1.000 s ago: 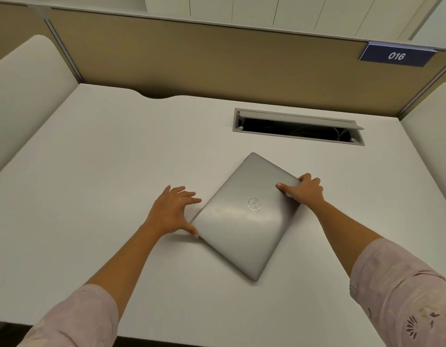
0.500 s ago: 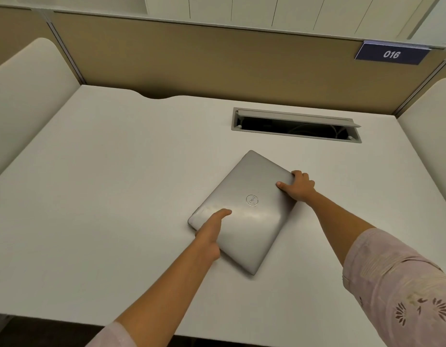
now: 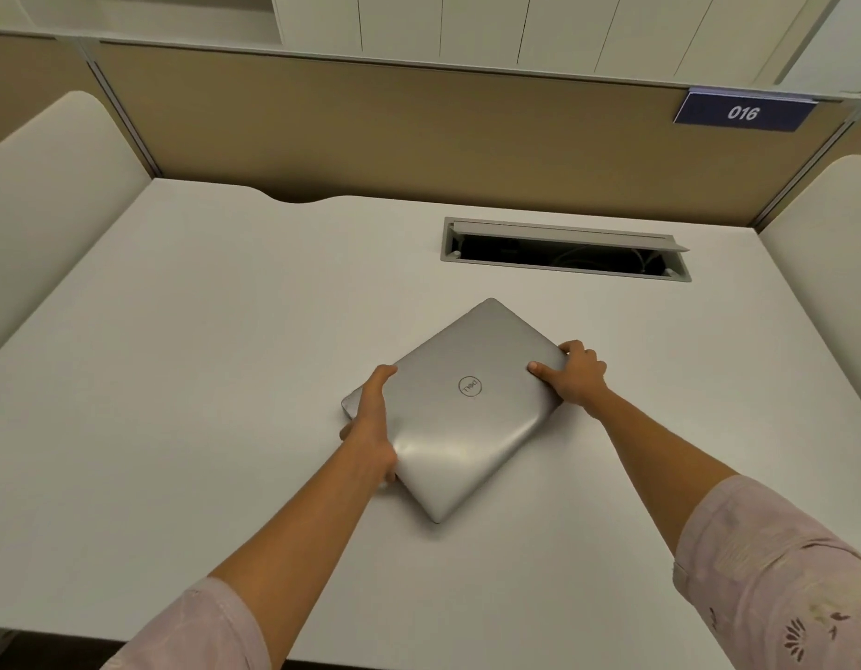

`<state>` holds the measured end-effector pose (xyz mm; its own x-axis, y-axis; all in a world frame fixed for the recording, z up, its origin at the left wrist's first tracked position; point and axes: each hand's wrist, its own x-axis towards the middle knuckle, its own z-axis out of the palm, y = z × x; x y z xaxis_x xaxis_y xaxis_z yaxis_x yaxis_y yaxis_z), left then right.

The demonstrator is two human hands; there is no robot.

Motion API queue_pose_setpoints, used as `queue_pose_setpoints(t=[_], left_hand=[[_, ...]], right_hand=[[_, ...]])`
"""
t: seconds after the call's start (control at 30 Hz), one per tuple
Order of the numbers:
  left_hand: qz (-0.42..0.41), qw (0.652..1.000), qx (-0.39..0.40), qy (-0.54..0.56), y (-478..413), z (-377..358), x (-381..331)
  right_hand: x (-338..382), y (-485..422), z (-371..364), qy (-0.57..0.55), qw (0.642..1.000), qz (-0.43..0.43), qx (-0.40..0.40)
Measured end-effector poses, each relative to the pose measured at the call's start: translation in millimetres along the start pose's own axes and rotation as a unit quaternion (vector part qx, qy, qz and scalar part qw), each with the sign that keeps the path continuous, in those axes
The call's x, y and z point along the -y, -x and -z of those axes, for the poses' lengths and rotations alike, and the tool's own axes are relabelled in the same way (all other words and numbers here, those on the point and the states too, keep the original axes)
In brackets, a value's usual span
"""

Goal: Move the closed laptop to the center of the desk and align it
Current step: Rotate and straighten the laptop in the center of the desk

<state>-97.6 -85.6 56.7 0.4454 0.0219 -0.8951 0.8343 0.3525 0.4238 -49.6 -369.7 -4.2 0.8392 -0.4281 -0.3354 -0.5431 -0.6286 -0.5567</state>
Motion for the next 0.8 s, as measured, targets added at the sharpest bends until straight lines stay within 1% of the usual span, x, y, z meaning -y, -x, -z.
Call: queue_pose_setpoints(t=[0.1, 0.2, 0.43, 0.6, 0.8], left_hand=[[-0.031, 0.999, 0.016, -0.001, -2.2, -0.8, -15.5], [-0.057, 0.997, 0.022, -0.042, -2.2, -0.8, -32.2], [-0.131, 0.982, -0.044, -0.128, -19.6, -15.1, -62.7], [-0.158, 0.964, -0.042, -0.212, -43.2, -25.9, -76.1], [-0.165, 0.955, -0.062, -0.240, -66.9, -35.1, -88.4]], right_hand=[[0.1, 9.0, -5.6, -0.036, 0.999, -0.010, -0.027], [-4.8, 21.4, -13.7, -0.076, 0.995, -0.031, -0.050], [-9.9, 49.5, -34.9, -0.144, 0.976, -0.089, -0.138], [-11.1, 61.9, -45.3, -0.187, 0.957, -0.120, -0.184], [-6.6, 68.9, -58.2, -0.194, 0.944, -0.144, -0.223]])
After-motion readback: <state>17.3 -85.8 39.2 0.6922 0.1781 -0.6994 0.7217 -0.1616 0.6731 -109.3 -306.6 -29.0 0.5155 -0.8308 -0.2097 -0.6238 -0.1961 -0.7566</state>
